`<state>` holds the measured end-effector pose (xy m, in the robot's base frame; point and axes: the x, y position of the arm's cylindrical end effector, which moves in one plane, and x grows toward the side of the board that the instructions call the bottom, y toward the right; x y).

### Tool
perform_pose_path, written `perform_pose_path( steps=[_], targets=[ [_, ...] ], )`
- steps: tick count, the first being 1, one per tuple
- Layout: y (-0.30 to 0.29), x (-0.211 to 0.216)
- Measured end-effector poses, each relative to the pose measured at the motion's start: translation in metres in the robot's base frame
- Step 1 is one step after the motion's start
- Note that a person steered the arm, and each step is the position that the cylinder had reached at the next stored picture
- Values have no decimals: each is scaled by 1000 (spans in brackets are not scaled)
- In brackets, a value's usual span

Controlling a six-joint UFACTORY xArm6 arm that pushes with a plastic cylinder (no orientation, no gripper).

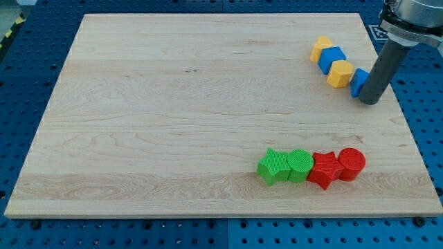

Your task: Slide blue triangle below the yellow hexagon

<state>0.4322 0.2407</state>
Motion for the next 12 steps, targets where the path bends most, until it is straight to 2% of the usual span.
perform_pose_path(
  steps=[1,2,3,4,6,8,10,12],
  targets=[
    [21,0],
    [72,-7],
    [86,-34],
    [69,-44],
    [58,-23],
    [19,-26],
    [3,-4],
    [-10,-4]
  ],
)
